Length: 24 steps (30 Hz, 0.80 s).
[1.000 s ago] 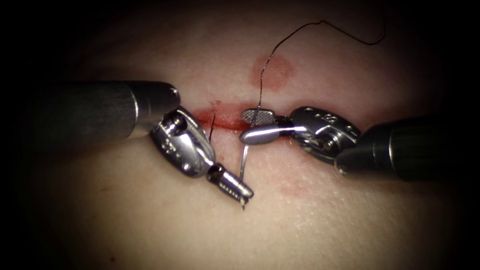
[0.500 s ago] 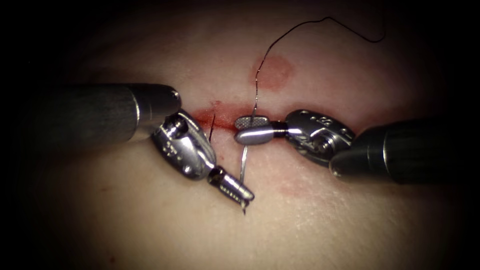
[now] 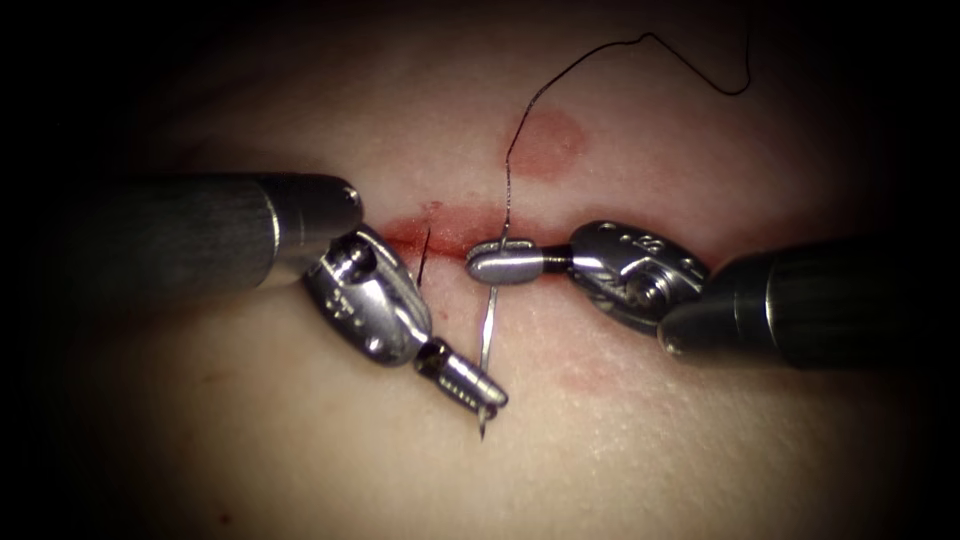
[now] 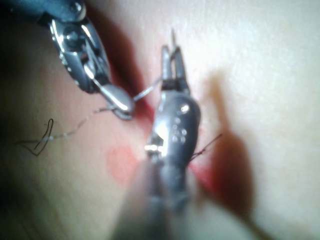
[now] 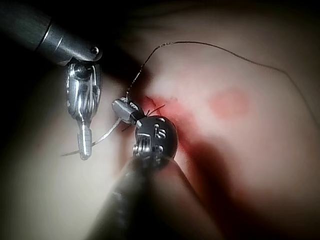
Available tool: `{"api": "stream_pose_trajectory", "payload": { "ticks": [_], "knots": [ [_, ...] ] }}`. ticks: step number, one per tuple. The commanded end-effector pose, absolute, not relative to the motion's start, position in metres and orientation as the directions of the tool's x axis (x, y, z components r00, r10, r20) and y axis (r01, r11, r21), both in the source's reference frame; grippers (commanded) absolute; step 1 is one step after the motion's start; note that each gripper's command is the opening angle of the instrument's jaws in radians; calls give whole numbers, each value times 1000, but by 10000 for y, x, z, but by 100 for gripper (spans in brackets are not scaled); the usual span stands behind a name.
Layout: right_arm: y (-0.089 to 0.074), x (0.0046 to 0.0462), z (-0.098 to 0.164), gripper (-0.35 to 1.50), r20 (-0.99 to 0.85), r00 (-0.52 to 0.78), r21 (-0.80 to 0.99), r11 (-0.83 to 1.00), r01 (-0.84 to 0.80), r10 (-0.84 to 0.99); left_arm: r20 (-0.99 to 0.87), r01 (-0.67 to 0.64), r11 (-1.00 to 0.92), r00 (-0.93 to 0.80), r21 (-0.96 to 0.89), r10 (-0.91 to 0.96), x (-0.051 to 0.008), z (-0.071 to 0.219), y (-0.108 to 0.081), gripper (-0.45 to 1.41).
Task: Wound Closure
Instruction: Hand the needle from the left to the right gripper, then use the right gripper to pass the needle through the top of the cut.
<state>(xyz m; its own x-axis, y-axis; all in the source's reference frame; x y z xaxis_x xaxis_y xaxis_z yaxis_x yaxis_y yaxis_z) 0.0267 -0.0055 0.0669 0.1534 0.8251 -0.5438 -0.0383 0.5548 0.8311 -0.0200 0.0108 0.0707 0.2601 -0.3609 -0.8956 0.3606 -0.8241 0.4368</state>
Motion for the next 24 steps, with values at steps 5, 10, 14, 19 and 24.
{"api": "stream_pose_trajectory", "payload": {
  "ticks": [5, 10, 14, 19, 24],
  "knots": [
    [-55, 268, 675, -35, -629, 158, 765, 642, -47, 761, -983, 394, -902, 105, 178, -148, -203, 713, 106, 48],
    [-45, 262, 675, -35, -702, 179, 687, 722, -84, 689, -998, 359, -932, -6, 50, -55, -194, 708, 113, 60],
    [-32, 258, 675, -35, -744, 195, 628, 768, -123, 640, -999, 346, -938, -34, 7, -20, -186, 700, 113, 61],
    [-11, 258, 670, -35, -809, 231, 516, 841, -161, 541, -999, 344, -939, -48, -11, -6, -169, 689, 107, 59],
    [4, 258, 665, -35, -848, 277, 412, 891, -190, 451, -995, 310, -950, -97, -40, 10, -152, 688, 104, 43]
  ]
}}
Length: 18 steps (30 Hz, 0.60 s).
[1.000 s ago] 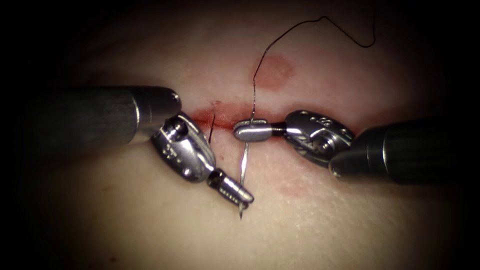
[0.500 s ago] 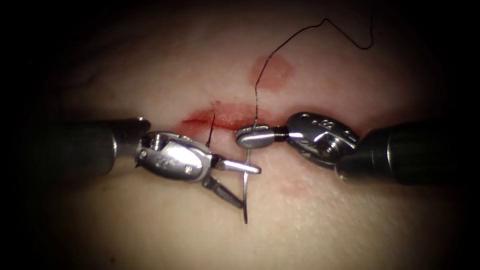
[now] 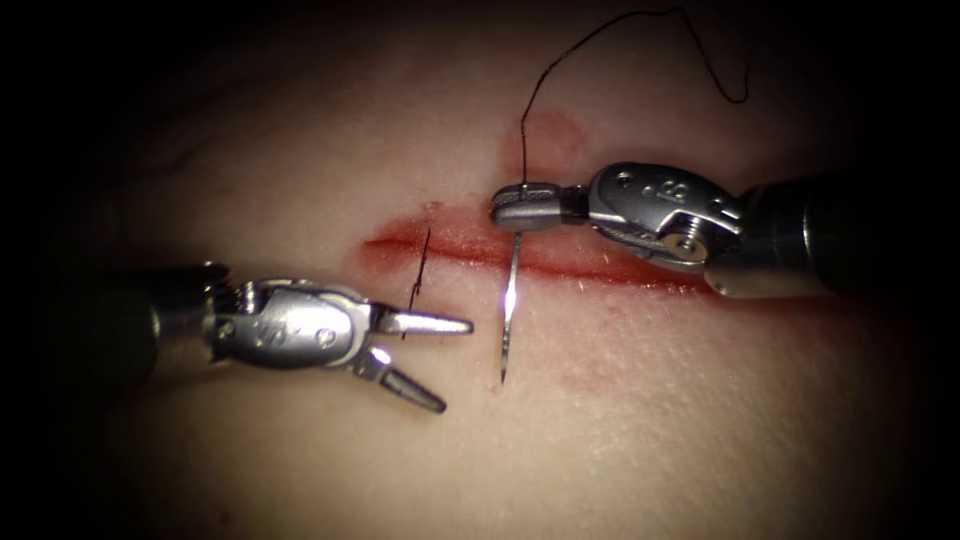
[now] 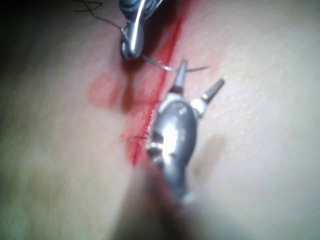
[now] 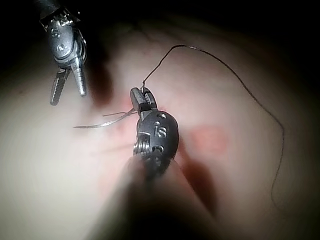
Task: Wound Closure
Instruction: Use the right gripper to pass the needle through the top of the cut.
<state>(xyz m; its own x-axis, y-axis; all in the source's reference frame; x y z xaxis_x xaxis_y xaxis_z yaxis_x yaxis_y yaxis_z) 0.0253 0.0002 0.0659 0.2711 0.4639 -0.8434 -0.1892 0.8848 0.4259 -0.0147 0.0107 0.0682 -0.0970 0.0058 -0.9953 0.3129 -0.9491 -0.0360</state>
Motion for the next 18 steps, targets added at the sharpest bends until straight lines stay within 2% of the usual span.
{"api": "stream_pose_trajectory", "payload": {
  "ticks": [1, 9, 18],
  "knots": [
    [9, 258, 663, -35, -863, 294, 367, 909, -196, 411, -989, 277, -958, -140, -75, 37, -146, 689, 103, 39],
    [20, 259, 660, -35, -903, 359, 186, 968, -170, 236, -955, 139, -979, -278, -147, 103, -135, 694, 95, 28],
    [32, 264, 661, -35, -925, 380, -74, 982, -176, -2, -901, -79, -983, -392, -167, 184, -143, 712, 94, 3]
  ]
}}
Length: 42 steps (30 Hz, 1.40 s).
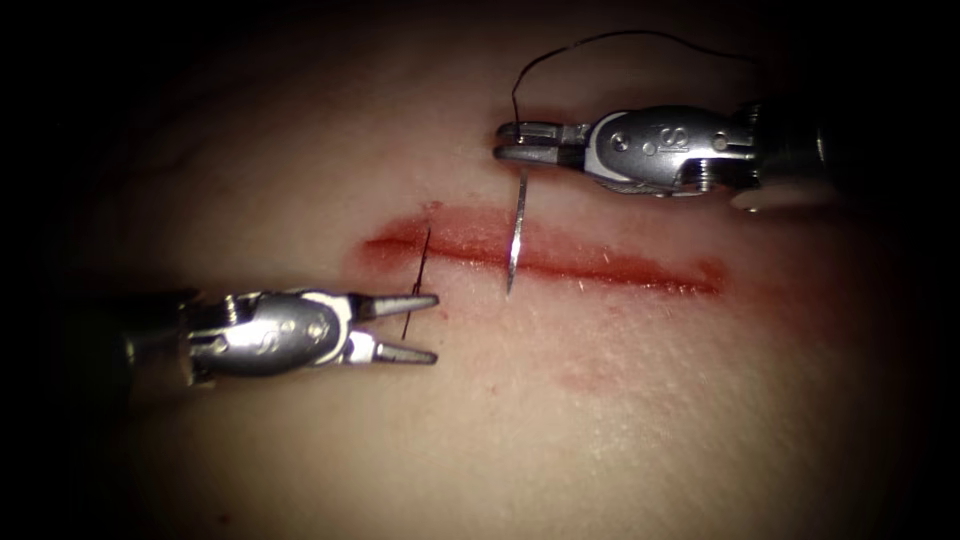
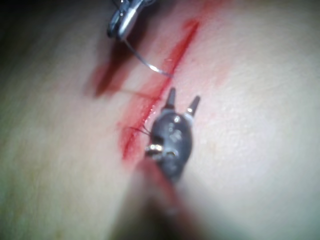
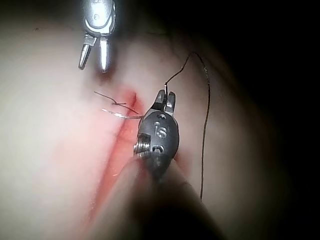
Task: Wound Closure
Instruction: Use the right gripper to pass the needle through the top of the cut.
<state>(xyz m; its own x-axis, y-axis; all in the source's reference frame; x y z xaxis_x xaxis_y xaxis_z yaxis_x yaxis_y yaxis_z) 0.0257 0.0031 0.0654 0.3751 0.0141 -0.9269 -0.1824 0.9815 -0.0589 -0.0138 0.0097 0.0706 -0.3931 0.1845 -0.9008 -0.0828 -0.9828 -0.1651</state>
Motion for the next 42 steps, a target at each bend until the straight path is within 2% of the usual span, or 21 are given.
{"api": "stream_pose_trajectory", "payload": {
  "ticks": [1, 6, 16, 22, 29, 42],
  "knots": [
    [33, 265, 661, -35, -922, 387, -91, 981, -172, -17, -896, -97, -980, -396, -175, 199, -145, 714, 93, 0],
    [31, 275, 659, -35, -905, 399, -208, 971, -119, -145, -885, -129, -975, -413, -178, 217, -151, 721, 85, 0],
    [25, 295, 654, -35, -807, 423, -464, 886, -22, -412, -876, -149, -972, -423, -184, 231, -145, 728, 76, -12],
    [19, 306, 648, -35, -766, 428, -541, 841, -26, -479, -867, -169, -959, -415, -226, 278, -139, 738, 80, -20],
    [15, 319, 644, -35, -728, 435, -595, 803, -18, -530, -867, -172, -960, -416, -222, 275, -139, 751, 74, -20],
    [13, 316, 678, -35, -707, 445, -619, 786, -12, -550, -869, -166, -962, -416, -218, 269, -128, 752, 67, -25]
  ]
}}
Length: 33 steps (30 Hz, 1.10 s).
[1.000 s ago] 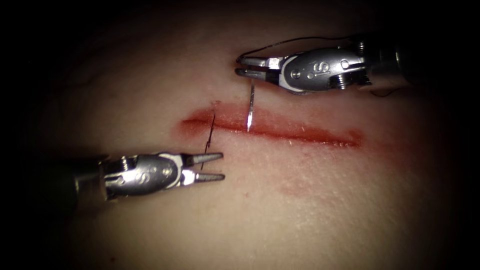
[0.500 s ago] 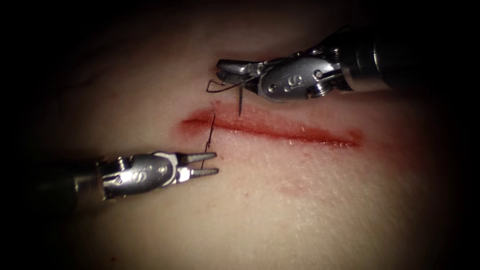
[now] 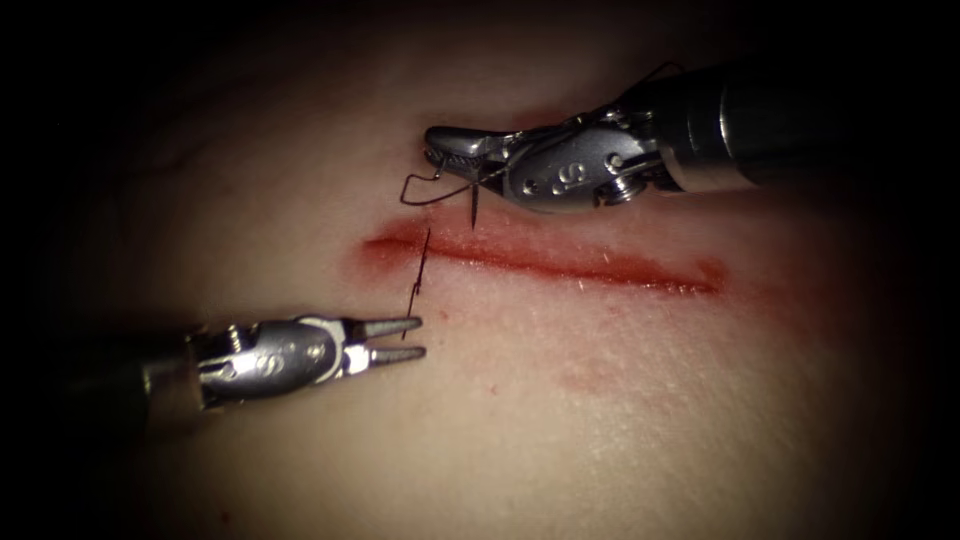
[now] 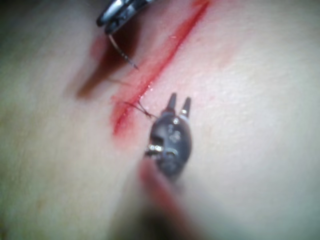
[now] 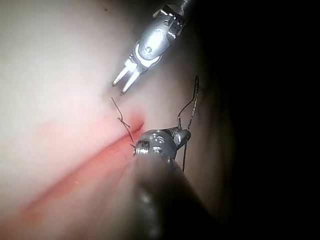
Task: Wound Closure
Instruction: Use the right gripper to pass the needle through the top of the cut.
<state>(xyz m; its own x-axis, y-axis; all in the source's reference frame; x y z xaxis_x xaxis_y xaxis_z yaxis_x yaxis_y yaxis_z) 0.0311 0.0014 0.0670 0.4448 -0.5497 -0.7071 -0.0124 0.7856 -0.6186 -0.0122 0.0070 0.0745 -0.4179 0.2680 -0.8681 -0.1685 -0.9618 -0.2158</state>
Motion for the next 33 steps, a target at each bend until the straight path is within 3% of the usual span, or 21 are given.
{"api": "stream_pose_trajectory", "payload": {
  "ticks": [1, 33],
  "knots": [
    [13, 316, 679, -35, -707, 446, -619, 786, -13, -550, -869, -166, -962, -416, -218, 269, -128, 752, 67, -25],
    [-12, 325, 721, -35, -615, 469, -703, 710, 38, -634, -871, -159, -963, -414, -218, 266, -116, 753, 57, -35]
  ]
}}
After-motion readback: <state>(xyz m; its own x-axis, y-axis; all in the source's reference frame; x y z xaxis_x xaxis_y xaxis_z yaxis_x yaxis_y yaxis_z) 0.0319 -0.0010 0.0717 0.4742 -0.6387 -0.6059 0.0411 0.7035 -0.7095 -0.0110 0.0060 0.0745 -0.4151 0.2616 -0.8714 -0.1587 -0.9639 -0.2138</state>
